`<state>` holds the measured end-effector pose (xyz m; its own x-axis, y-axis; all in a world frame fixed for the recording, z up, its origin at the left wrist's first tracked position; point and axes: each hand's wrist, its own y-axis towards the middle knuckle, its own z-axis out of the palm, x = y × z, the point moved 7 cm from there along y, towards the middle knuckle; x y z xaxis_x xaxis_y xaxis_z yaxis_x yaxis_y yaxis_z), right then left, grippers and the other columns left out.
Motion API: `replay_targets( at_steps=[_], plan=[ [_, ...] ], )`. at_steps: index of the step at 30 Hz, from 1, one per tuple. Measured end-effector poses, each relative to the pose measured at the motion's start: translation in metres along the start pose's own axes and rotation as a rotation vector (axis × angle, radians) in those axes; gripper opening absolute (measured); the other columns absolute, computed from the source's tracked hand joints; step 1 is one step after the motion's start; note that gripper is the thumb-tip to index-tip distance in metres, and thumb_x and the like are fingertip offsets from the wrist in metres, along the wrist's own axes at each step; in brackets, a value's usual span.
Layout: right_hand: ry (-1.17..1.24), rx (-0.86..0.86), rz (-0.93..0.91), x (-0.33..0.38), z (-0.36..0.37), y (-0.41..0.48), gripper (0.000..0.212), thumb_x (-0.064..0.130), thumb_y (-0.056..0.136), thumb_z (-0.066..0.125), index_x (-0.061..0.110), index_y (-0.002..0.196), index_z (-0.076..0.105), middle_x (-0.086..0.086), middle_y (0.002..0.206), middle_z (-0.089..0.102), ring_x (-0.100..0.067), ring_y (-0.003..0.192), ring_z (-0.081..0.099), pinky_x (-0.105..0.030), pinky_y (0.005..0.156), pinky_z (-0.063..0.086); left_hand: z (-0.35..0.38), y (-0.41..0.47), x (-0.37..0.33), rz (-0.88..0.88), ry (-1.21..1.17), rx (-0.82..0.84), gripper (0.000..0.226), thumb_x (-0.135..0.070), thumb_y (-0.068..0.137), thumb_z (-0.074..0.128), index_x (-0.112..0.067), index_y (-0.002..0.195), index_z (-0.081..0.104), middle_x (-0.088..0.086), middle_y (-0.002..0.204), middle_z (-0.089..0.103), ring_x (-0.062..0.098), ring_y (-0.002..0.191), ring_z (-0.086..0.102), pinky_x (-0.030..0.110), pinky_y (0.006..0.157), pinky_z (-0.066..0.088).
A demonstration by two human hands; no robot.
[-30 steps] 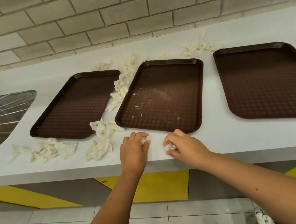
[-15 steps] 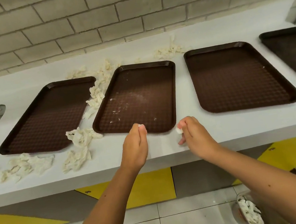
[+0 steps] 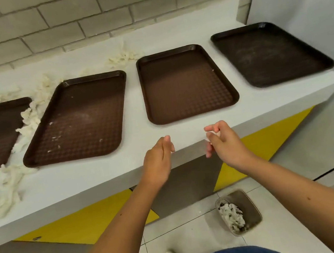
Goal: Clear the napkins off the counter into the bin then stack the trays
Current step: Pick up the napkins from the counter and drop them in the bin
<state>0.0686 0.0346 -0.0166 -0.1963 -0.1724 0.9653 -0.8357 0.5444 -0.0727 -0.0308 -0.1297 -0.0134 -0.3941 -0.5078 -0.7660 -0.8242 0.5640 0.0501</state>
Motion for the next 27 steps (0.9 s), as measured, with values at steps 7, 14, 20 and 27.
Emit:
replay_targets(
  at_steps=[7, 14, 20, 27],
  plan=[
    [-0.143, 0.063, 0.050, -0.071, -0.080, -0.016, 0.013, 0.030, 0.103, 0.033, 0.034, 0.093, 0.027, 0.000, 0.071, 0.039, -0.011, 0.055, 0.035, -0.032, 0.053, 0.034, 0.086, -0.011, -0.038, -0.062, 0.058, 0.050, 0.061, -0.041, 0.104, 0.023, -0.008, 0.059, 0.047, 0.007, 0.056, 0.051, 0.020, 0.057, 0.047, 0.035, 0.062, 0.038],
    [-0.500, 0.344, 0.295, -0.161, -0.112, -0.035, 0.023, 0.029, 0.102, 0.042, 0.009, 0.091, 0.048, -0.007, 0.091, 0.050, -0.023, 0.087, 0.049, -0.033, 0.072, 0.033, 0.170, -0.027, -0.031, -0.336, -0.061, 0.281, 0.031, -0.030, 0.096, 0.025, -0.023, 0.077, 0.048, 0.000, 0.074, 0.053, 0.022, 0.074, 0.047, 0.036, 0.072, 0.038],
    [-0.619, 0.438, 0.357, -0.218, -0.128, -0.039, 0.022, 0.011, 0.096, 0.050, 0.011, 0.117, 0.056, -0.013, 0.121, 0.049, -0.027, 0.109, 0.052, -0.026, 0.086, 0.037, 0.214, -0.037, -0.020, -0.411, -0.034, 0.431, 0.024, -0.029, 0.100, 0.046, -0.013, 0.111, 0.061, 0.004, 0.104, 0.063, 0.021, 0.094, 0.058, 0.029, 0.074, 0.039],
    [-0.667, 0.524, 0.379, -0.240, -0.140, -0.036, 0.041, 0.024, 0.096, 0.056, 0.016, 0.135, 0.048, -0.013, 0.135, 0.043, -0.027, 0.117, 0.052, -0.025, 0.097, 0.038, 0.246, -0.044, 0.011, -0.531, 0.011, 0.463, 0.021, -0.028, 0.091, 0.061, -0.021, 0.110, 0.064, 0.004, 0.101, 0.067, 0.022, 0.090, 0.064, 0.036, 0.080, 0.054]
  ],
)
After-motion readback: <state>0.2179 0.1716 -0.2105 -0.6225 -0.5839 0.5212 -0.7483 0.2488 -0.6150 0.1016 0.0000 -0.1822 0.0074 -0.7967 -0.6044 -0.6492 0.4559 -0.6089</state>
